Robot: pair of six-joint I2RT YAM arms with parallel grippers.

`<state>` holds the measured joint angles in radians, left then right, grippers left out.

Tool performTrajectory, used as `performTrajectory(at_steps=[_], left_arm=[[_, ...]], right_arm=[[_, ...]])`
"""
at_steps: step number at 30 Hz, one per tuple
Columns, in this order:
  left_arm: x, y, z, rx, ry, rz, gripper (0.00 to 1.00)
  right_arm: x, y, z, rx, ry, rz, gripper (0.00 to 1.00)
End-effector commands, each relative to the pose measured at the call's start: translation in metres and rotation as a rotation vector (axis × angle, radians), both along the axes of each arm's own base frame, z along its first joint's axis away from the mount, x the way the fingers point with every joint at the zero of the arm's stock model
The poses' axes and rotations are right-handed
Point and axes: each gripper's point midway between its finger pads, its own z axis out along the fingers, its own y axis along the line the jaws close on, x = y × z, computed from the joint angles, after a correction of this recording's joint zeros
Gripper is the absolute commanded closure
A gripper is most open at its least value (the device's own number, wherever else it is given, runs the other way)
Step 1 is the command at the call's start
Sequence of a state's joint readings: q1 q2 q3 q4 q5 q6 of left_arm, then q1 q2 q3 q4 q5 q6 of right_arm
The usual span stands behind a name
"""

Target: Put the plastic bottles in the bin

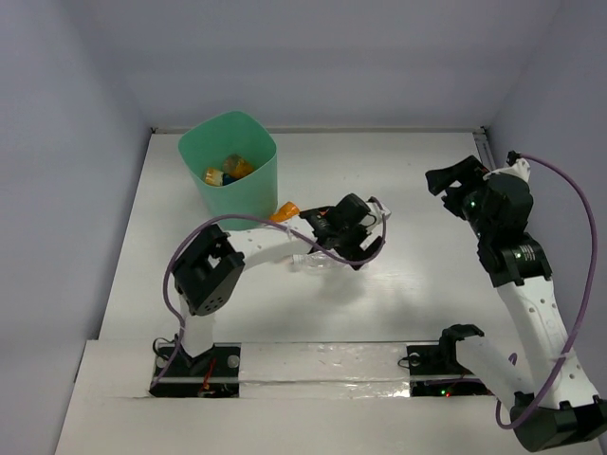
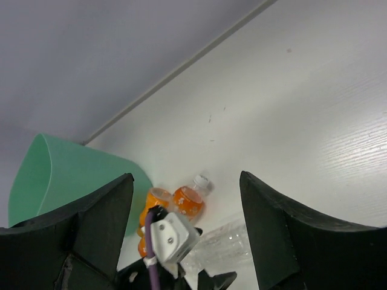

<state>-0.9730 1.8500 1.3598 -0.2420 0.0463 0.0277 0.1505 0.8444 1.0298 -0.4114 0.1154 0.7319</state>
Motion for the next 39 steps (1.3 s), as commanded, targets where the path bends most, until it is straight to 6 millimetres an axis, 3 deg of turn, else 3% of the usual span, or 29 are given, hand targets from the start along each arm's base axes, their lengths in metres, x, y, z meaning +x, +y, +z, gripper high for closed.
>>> performTrajectory(at_steps=[1, 3, 5, 8, 9, 11, 12, 15, 16, 18, 19, 21, 22, 27, 31, 32, 33, 35, 36, 37, 39], left_arm=[[0.012, -0.018, 0.017, -0.015, -0.061, -0.039, 0.05], [0.018, -0.022, 0.015, -0.002, -0.072, -0.033, 0.05], [0.019, -0.021, -0.006, 0.042, -0.046, -0.035, 0.08], [0.015, -0.023, -0.029, 0.064, -0.002, -0.042, 0.23], [0.012, -0.021, -0.035, 0.069, 0.011, -0.040, 0.42], [0.006, -0.025, -0.034, 0.041, 0.017, -0.035, 0.53], [0.000, -0.025, -0.036, 0.041, 0.020, -0.036, 0.64], [-0.002, -0.025, -0.011, -0.019, -0.014, -0.008, 0.67], [-0.001, -0.025, 0.011, -0.059, -0.044, -0.004, 0.69], [-0.003, -0.023, 0.030, -0.110, -0.042, 0.042, 0.71], [-0.004, -0.021, 0.059, -0.170, -0.069, 0.049, 0.72], [-0.008, -0.018, 0.087, -0.237, -0.078, 0.072, 0.75], [-0.011, -0.014, 0.119, -0.303, -0.107, 0.077, 0.75], [-0.015, 0.013, 0.214, -0.491, -0.213, 0.167, 0.76], [0.004, 0.068, 0.296, -0.645, -0.328, 0.297, 0.76], [0.009, 0.079, 0.310, -0.682, -0.340, 0.326, 0.75], [0.026, 0.103, 0.332, -0.720, -0.381, 0.390, 0.74], [0.036, 0.131, 0.361, -0.782, -0.437, 0.451, 0.74], [0.050, 0.155, 0.378, -0.802, -0.484, 0.518, 0.72], [0.056, 0.168, 0.386, -0.807, -0.509, 0.555, 0.72], [0.065, 0.190, 0.408, -0.831, -0.551, 0.614, 0.72]], right_arm=[[-0.010, 0.005, -0.004, -0.033, 0.002, 0.058, 0.24], [-0.012, 0.005, -0.011, -0.036, 0.018, 0.064, 0.24], [-0.014, 0.007, -0.015, -0.036, 0.024, 0.073, 0.24], [-0.017, 0.007, -0.015, -0.042, 0.026, 0.077, 0.24], [-0.018, 0.007, -0.015, -0.044, 0.026, 0.081, 0.23], [-0.019, 0.007, -0.016, -0.056, 0.037, 0.090, 0.22], [-0.018, 0.008, -0.018, -0.059, 0.043, 0.098, 0.20], [-0.018, 0.009, -0.027, -0.075, 0.075, 0.110, 0.10], [-0.019, 0.011, -0.030, -0.076, 0.081, 0.120, 0.09], [-0.018, 0.016, -0.035, -0.070, 0.096, 0.147, 0.04], [-0.018, 0.020, -0.038, -0.065, 0.105, 0.172, 0.03], [-0.016, 0.024, -0.045, -0.065, 0.130, 0.194, 0.02], [-0.014, 0.026, -0.051, -0.062, 0.148, 0.206, 0.02], [0.001, 0.033, -0.075, -0.017, 0.178, 0.211, 0.02], [0.014, 0.052, -0.103, 0.095, 0.231, 0.222, 0.00], [0.018, 0.060, -0.107, 0.113, 0.230, 0.228, 0.00], [0.021, 0.071, -0.120, 0.121, 0.270, 0.240, 0.00], [0.021, 0.115, -0.116, 0.127, 0.279, 0.303, 0.00], [0.025, 0.133, -0.131, 0.113, 0.332, 0.323, 0.00], [0.022, 0.156, -0.134, 0.123, 0.350, 0.345, 0.00], [0.031, 0.179, -0.134, 0.160, 0.366, 0.363, 0.00]])
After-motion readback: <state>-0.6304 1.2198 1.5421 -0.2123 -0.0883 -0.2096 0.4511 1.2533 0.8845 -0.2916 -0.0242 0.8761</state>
